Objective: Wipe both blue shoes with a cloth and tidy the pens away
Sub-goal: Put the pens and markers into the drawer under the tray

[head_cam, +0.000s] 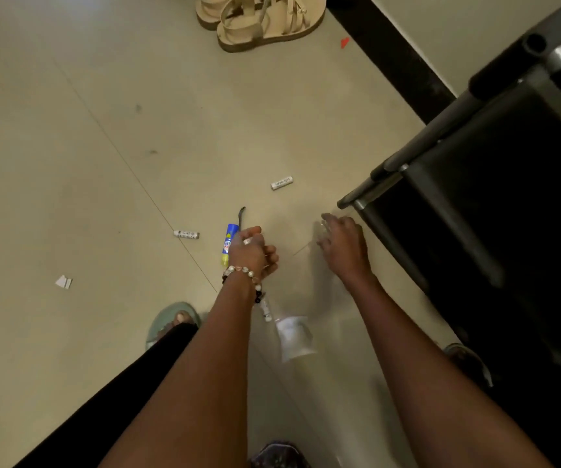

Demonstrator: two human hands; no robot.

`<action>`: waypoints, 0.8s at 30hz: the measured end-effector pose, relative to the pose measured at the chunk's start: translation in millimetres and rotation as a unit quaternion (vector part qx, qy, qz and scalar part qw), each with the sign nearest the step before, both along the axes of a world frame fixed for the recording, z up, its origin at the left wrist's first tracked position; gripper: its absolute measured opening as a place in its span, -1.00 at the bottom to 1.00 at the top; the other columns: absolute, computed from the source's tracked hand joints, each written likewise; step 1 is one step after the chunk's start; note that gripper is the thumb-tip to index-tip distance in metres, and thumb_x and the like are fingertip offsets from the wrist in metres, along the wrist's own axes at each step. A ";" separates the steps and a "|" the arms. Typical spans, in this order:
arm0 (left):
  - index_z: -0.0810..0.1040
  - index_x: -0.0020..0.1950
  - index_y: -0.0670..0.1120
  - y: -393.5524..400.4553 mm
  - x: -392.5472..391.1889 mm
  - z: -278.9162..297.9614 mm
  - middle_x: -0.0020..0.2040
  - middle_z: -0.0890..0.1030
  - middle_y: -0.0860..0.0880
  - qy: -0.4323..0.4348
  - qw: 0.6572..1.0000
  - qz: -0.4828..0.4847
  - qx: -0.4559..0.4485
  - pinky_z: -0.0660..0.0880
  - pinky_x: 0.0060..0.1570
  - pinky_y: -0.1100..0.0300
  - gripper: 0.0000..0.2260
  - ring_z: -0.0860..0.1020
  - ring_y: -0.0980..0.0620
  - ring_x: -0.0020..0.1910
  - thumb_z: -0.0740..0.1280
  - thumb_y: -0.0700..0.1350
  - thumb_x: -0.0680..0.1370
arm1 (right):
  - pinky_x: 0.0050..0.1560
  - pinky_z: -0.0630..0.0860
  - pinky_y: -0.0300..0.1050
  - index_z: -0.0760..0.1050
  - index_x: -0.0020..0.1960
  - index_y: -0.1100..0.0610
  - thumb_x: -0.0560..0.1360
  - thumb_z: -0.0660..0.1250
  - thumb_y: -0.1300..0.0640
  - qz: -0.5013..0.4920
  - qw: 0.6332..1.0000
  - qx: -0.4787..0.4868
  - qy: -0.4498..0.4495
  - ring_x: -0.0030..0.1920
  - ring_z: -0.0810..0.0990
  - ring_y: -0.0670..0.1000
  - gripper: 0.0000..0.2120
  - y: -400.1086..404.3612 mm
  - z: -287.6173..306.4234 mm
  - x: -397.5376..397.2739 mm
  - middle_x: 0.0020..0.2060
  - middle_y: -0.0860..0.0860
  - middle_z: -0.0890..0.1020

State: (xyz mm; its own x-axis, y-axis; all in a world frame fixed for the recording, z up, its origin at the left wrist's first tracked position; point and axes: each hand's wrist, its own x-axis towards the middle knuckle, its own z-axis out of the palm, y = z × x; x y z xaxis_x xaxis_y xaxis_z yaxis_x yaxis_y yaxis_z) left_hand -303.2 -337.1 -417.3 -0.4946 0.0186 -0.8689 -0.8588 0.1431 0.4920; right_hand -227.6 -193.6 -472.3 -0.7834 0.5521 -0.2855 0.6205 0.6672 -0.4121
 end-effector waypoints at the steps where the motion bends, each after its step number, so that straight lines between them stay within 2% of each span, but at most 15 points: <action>1: 0.44 -0.07 -0.02 -4.5 -6.6 -2.0 -0.36 0.46 -0.03 0.011 1.000 0.008 0.000 0.42 -0.38 0.25 -0.83 0.42 0.06 -0.49 0.12 -0.22 0.62 | 0.16 0.33 -0.05 0.39 0.32 0.13 0.54 0.28 0.16 0.068 0.995 0.049 -0.049 0.16 0.44 0.16 -0.64 -0.6 -11.3 -4.2 0.16 0.15 0.49; 3: 0.48 -0.12 -0.06 -7.6 -15.6 -5.5 -0.33 0.46 -0.03 0.012 0.999 0.029 0.008 0.40 -0.38 0.25 -0.83 0.40 0.05 -0.45 0.17 -0.24 0.60 | 0.18 0.30 -0.06 0.40 0.28 0.17 0.57 0.14 0.27 0.128 0.981 0.115 -0.092 0.18 0.42 0.17 -0.70 -0.7 -24.2 -4.9 0.18 0.15 0.48; 5: 0.50 -0.15 -0.10 -6.0 -19.8 -6.9 -0.32 0.47 -0.04 -0.008 0.998 0.052 0.022 0.37 -0.39 0.24 -0.87 0.40 0.04 -0.44 0.23 -0.23 0.57 | 0.10 0.38 -0.07 0.52 0.15 0.24 0.56 0.15 0.32 0.094 0.989 0.098 -0.066 0.12 0.47 0.20 -0.76 -6.3 -24.0 -2.8 0.08 0.19 0.54; 7: 0.49 -0.16 -0.10 -2.4 -21.7 -8.3 -0.32 0.47 -0.03 -0.028 0.997 0.063 0.042 0.36 -0.40 0.24 -0.88 0.41 0.04 -0.43 0.26 -0.17 0.57 | -0.04 0.47 -0.07 0.61 -0.02 0.21 0.50 0.30 0.24 0.000 1.000 -0.006 0.014 -0.02 0.57 0.14 -0.87 -18.5 -15.4 -1.8 -0.10 0.13 0.63; 8: 0.49 -0.17 -0.10 -0.2 -21.3 -9.2 -0.32 0.47 -0.03 -0.032 0.996 0.065 0.052 0.37 -0.39 0.24 -0.84 0.42 0.04 -0.42 0.26 -0.10 0.59 | -0.09 0.53 -0.08 0.62 -0.08 0.18 0.45 0.38 0.22 -0.069 0.993 -0.083 0.051 -0.11 0.61 0.07 -0.92 -27.9 -3.7 -1.7 -0.19 0.07 0.65; 10: 0.51 -0.16 -0.11 3.6 -20.0 -8.9 -0.30 0.50 -0.03 -0.034 0.995 0.065 0.064 0.46 -0.31 0.17 -0.72 0.47 0.03 -0.37 0.25 0.06 0.60 | -0.14 0.60 -0.09 0.62 -0.13 0.13 0.36 0.44 0.25 -0.177 0.950 -0.231 0.117 -0.22 0.64 -0.03 -0.90 -48.6 27.6 -6.1 -0.29 -0.03 0.65; 11: 0.52 -0.15 -0.12 4.2 -19.2 -7.6 -0.28 0.53 -0.05 -0.038 0.995 0.070 0.068 0.52 -0.21 0.09 -0.68 0.51 0.01 -0.32 0.25 0.12 0.59 | -0.15 0.61 -0.11 0.61 -0.16 0.12 0.35 0.45 0.26 -0.186 0.932 -0.276 0.141 -0.24 0.64 -0.04 -0.90 -58.0 42.2 -8.7 -0.31 -0.04 0.65; 13: 0.53 -0.13 -0.16 2.7 -20.1 -3.8 -0.23 0.55 -0.10 -0.053 0.991 0.092 0.082 0.56 0.01 -0.07 -0.64 0.55 -0.07 -0.23 0.30 0.15 0.55 | -0.17 0.60 -0.18 0.61 -0.19 0.13 0.35 0.47 0.27 -0.115 0.930 -0.317 0.148 -0.25 0.64 -0.05 -0.91 -71.7 65.7 -15.8 -0.30 -0.03 0.66; 14: 0.52 -0.14 -0.18 0.8 -22.3 -1.3 -0.22 0.54 -0.11 -0.058 0.990 0.101 0.083 0.56 0.03 -0.08 -0.64 0.55 -0.09 -0.21 0.32 0.13 0.55 | -0.16 0.59 -0.21 0.61 -0.20 0.14 0.35 0.48 0.27 -0.061 0.934 -0.325 0.135 -0.24 0.64 -0.07 -0.92 -75.1 74.3 -21.7 -0.29 -0.04 0.67; 15: 0.51 -0.17 -0.17 -1.8 -26.4 0.0 -0.25 0.52 -0.11 -0.058 0.989 0.111 0.078 0.57 -0.05 -0.04 -0.66 0.54 -0.09 -0.25 0.31 0.10 0.57 | -0.15 0.58 -0.23 0.63 -0.21 0.14 0.36 0.48 0.26 -0.027 0.936 -0.328 0.127 -0.23 0.64 -0.09 -0.94 -74.9 78.7 -29.5 -0.28 -0.04 0.67; 17: 0.44 -0.27 -0.13 -9.0 -40.4 2.8 -0.39 0.45 -0.06 -0.061 0.987 0.133 0.070 0.48 -0.29 0.14 -0.65 0.44 -0.02 -0.41 0.26 0.06 0.61 | -0.14 0.54 -0.28 0.64 -0.17 0.15 0.41 0.44 0.23 -0.057 0.945 -0.287 0.146 -0.22 0.62 -0.12 -0.98 -66.6 73.2 -55.4 -0.25 -0.04 0.67; 19: 0.37 -0.34 -0.10 -18.9 -60.6 1.7 -0.52 0.36 -0.01 -0.067 0.987 0.136 0.057 0.36 -0.41 0.26 -0.61 0.33 0.03 -0.50 0.22 0.08 0.62 | -0.08 0.46 -0.27 0.62 -0.04 0.18 0.46 0.38 0.25 -0.095 0.966 -0.172 0.171 -0.12 0.61 -0.04 -0.91 -51.2 49.5 -86.5 -0.15 0.03 0.67; 21: 0.37 -0.35 -0.09 -31.0 -81.2 0.3 -0.59 0.34 0.02 -0.062 0.990 0.123 0.038 0.33 -0.45 0.30 -0.60 0.32 0.04 -0.54 0.23 0.10 0.61 | 0.07 0.41 -0.14 0.52 0.20 0.19 0.48 0.30 0.32 0.017 0.992 -0.054 0.110 0.11 0.54 0.12 -0.70 -39.8 17.5 -113.1 0.10 0.14 0.59; 23: 0.38 -0.34 -0.09 -40.4 -97.3 -4.8 -0.60 0.35 0.03 -0.050 0.992 0.111 0.035 0.33 -0.47 0.30 -0.61 0.32 0.06 -0.59 0.24 0.11 0.60 | 0.19 0.38 0.00 0.36 0.39 0.16 0.47 0.24 0.37 0.164 0.986 0.032 -0.010 0.29 0.36 0.24 -0.50 -37.5 -14.6 -128.2 0.34 0.19 0.39; 24: 0.39 -0.33 -0.10 -43.5 -102.6 -7.9 -0.58 0.36 0.03 -0.050 0.992 0.109 0.041 0.34 -0.48 0.29 -0.61 0.32 0.06 -0.59 0.24 0.11 0.60 | 0.18 0.40 0.04 0.33 0.40 0.16 0.47 0.21 0.39 0.204 0.975 0.075 -0.049 0.31 0.30 0.26 -0.49 -39.0 -25.3 -131.1 0.37 0.20 0.33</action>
